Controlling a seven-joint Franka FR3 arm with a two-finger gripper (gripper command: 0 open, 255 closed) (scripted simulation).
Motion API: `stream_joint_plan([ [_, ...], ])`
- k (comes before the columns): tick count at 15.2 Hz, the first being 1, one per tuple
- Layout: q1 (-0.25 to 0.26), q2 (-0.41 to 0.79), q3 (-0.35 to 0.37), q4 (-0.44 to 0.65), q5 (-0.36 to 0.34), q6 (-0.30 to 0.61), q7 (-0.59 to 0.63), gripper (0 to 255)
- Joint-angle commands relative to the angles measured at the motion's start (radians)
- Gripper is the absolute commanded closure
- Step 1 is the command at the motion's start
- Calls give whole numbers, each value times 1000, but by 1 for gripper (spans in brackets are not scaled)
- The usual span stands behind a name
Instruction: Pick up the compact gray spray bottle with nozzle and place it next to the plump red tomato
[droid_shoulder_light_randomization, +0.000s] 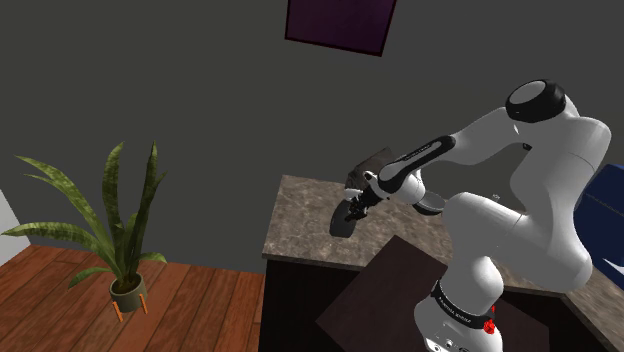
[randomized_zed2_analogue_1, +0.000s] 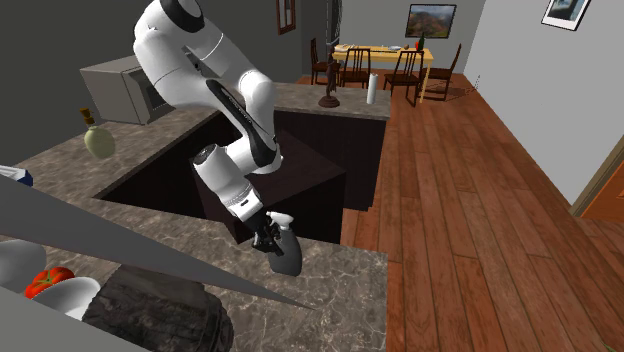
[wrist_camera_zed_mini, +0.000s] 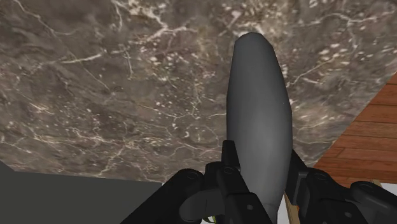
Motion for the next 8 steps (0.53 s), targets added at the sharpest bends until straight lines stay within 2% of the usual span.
stream_joint_plan([
  [1,-18,9,21,-5,3,-11,3,255],
  [8,-158,67,182,-33,30,-90,25,255],
])
